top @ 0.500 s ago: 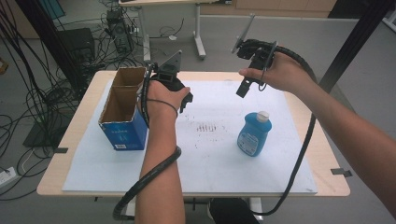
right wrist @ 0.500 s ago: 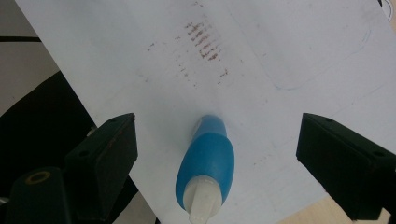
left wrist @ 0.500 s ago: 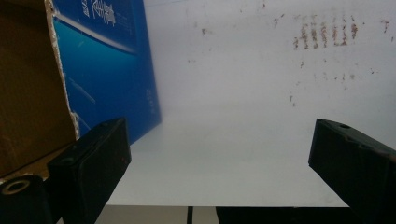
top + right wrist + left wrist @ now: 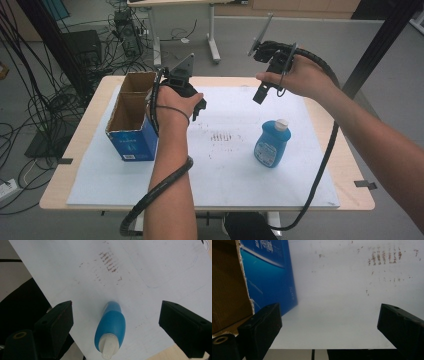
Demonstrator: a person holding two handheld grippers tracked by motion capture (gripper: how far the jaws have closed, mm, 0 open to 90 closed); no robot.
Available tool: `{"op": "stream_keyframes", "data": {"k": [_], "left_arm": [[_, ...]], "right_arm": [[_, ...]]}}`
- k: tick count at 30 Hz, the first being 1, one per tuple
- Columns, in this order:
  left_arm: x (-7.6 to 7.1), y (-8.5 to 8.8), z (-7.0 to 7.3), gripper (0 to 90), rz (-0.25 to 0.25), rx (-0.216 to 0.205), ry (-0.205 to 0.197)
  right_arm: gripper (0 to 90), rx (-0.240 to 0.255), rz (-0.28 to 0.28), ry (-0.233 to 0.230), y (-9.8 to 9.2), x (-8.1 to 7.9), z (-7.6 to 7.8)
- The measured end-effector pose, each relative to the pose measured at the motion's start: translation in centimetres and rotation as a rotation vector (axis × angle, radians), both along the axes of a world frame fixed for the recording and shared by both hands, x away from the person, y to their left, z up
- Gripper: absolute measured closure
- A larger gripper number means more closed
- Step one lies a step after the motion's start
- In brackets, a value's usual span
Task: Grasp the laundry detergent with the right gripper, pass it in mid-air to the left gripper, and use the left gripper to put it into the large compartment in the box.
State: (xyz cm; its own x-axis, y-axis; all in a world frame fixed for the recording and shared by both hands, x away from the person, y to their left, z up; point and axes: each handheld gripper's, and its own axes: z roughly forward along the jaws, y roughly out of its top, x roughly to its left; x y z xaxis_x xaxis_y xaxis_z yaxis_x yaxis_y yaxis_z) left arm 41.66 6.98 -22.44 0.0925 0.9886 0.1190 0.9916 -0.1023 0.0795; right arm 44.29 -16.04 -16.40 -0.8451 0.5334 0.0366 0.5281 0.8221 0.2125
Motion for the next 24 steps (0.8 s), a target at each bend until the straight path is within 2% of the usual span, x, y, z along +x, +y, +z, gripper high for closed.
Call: {"op": "stream_keyframes", "data": {"k": [24], "left_arm": [[-0.4, 0.0, 0.7, 6.1, -0.003, -0.006, -0.007]], "right_arm": [[12.2, -0.004, -0.007, -0.006, -1.2, -0.7, 0.6]]}}
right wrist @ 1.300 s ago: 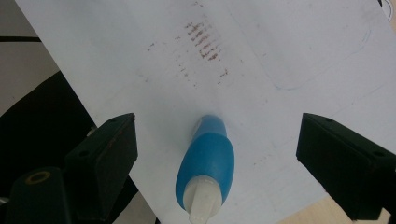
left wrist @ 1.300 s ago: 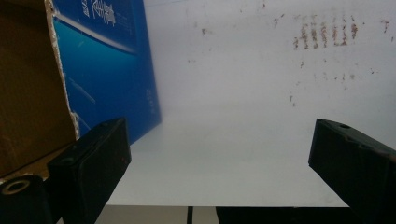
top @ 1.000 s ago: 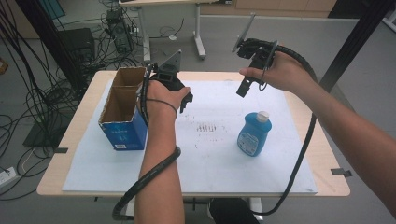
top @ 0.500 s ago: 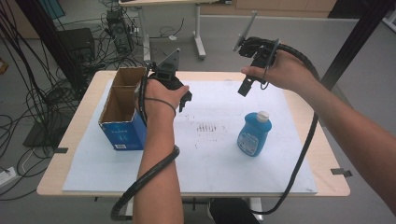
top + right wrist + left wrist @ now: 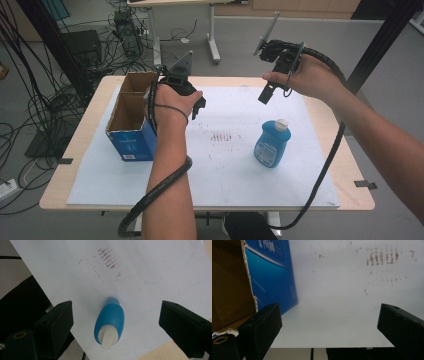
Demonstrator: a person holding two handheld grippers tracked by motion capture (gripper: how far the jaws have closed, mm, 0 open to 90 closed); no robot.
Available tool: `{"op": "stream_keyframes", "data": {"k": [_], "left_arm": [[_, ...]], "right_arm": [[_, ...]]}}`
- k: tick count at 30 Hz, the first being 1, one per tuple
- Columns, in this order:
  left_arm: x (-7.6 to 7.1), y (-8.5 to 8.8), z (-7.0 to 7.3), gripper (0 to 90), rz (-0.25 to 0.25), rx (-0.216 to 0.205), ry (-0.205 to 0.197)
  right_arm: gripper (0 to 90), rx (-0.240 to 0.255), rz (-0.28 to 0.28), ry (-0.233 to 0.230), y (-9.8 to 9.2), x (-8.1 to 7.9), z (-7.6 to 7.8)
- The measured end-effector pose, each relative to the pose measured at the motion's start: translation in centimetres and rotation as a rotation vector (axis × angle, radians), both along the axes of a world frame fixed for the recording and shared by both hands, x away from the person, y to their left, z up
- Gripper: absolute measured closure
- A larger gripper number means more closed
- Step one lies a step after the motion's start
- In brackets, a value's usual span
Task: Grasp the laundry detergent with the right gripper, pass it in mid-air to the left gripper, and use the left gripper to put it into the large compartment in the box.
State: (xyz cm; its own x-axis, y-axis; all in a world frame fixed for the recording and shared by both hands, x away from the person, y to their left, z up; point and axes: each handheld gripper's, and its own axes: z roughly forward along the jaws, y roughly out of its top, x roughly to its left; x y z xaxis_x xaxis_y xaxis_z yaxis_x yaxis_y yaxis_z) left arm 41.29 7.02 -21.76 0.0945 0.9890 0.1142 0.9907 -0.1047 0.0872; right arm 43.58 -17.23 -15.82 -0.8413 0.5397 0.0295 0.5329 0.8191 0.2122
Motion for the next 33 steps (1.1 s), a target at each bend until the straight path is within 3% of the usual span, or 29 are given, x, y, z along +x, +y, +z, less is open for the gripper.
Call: {"op": "stream_keyframes", "data": {"k": [17, 33], "left_arm": [[-0.5, -0.3, 0.1, 6.1, 0.001, -0.013, -0.007], [-0.9, -0.6, 0.0, 6.1, -0.005, -0.016, -0.007]], "right_arm": [[11.9, 0.003, -0.026, -0.009, -3.2, -1.9, 0.2], [11.6, 0.002, -0.057, 0.009, -7.2, -3.9, -2.3]]}}
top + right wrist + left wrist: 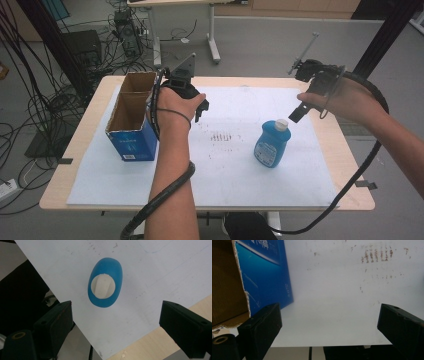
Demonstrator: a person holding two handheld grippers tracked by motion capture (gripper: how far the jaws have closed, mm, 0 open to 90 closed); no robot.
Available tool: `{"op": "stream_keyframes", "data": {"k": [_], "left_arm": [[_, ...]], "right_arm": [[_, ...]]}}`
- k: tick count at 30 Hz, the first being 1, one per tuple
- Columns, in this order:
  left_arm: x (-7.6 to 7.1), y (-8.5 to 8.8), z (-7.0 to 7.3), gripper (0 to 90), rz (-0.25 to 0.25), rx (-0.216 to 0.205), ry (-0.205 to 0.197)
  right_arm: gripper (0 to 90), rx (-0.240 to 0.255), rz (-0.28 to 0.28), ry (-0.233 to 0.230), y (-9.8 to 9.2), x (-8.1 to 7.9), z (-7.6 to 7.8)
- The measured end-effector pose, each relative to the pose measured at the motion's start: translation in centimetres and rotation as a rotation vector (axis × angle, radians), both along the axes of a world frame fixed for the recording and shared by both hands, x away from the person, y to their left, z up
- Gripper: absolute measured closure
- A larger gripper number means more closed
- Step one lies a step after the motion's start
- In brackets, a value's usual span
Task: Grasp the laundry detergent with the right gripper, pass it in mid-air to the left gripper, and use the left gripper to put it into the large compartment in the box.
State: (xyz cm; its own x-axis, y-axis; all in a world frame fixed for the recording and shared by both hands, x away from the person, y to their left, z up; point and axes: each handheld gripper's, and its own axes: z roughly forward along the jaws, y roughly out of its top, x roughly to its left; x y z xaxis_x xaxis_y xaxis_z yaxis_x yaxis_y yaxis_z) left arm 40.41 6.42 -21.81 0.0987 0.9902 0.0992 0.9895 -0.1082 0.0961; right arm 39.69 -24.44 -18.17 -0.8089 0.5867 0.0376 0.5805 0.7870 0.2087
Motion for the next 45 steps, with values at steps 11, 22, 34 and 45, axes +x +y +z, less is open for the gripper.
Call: {"op": "stream_keyframes", "data": {"k": [11, 22, 34, 45], "left_arm": [[-0.2, 0.1, 0.2, 6.1, -0.004, -0.001, -0.005], [-0.4, 0.2, 0.1, 6.1, -0.006, -0.007, -0.005], [-0.4, 0.3, 0.0, 6.1, -0.008, -0.004, -0.004], [-0.2, 0.0, 0.0, 6.1, -0.012, -0.002, -0.005]], "right_arm": [[11.4, 0.0, 0.003, -0.006, -1.1, -1.3, -0.9], [10.0, -0.003, -0.001, -0.018, -1.9, -2.2, -2.2], [8.0, 0.055, 0.001, -0.03, -2.9, -2.9, -4.3], [6.2, 0.102, 0.002, -0.07, -3.8, -3.8, -5.6]]}}
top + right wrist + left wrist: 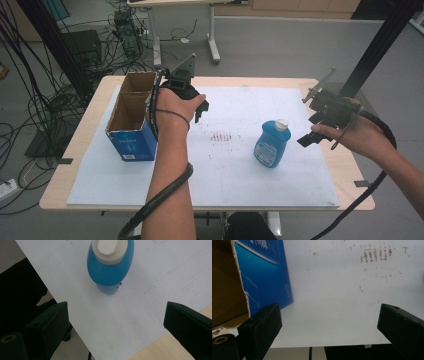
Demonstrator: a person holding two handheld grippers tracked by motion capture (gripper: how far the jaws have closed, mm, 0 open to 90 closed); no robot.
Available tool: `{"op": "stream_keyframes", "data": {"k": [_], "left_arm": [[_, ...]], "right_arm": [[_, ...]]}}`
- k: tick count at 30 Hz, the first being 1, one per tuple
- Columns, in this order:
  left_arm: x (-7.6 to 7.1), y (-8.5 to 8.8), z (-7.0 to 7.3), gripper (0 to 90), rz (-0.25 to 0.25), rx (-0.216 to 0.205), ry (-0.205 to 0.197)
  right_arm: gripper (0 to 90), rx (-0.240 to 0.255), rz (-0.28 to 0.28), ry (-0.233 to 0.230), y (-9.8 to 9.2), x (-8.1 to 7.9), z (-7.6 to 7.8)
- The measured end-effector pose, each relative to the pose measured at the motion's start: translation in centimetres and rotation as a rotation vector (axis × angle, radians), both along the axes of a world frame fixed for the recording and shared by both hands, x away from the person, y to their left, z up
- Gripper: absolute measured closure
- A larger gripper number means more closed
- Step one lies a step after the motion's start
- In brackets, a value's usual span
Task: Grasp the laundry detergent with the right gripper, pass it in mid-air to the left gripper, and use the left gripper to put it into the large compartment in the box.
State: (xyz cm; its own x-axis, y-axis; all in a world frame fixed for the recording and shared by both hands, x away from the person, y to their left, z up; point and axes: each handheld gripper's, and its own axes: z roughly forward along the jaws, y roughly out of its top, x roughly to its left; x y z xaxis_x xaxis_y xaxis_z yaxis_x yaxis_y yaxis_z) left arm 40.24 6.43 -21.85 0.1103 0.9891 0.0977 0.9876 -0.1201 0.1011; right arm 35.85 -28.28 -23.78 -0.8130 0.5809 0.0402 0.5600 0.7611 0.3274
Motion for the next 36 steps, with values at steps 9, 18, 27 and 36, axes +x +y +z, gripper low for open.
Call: {"op": "stream_keyframes", "data": {"k": [9, 18, 27, 36], "left_arm": [[-0.2, 0.0, 0.0, 6.1, -0.01, 0.002, -0.002], [-0.4, -0.1, -0.1, 6.1, -0.016, 0.001, -0.006], [-0.4, -0.1, -0.2, 6.1, -0.023, -0.002, -0.009], [-0.3, 0.3, -0.5, 6.1, -0.017, 0.001, -0.006]], "right_arm": [[5.6, 0.053, -0.005, -0.033, -0.5, -1.2, -1.4], [4.3, 0.098, -0.023, -0.066, -1.2, -2.1, -3.6], [3.4, 0.155, -0.049, -0.138, -1.1, -2.8, -5.5], [3.4, 0.18, -0.072, -0.211, -0.3, -3.1, -8.4]]}}
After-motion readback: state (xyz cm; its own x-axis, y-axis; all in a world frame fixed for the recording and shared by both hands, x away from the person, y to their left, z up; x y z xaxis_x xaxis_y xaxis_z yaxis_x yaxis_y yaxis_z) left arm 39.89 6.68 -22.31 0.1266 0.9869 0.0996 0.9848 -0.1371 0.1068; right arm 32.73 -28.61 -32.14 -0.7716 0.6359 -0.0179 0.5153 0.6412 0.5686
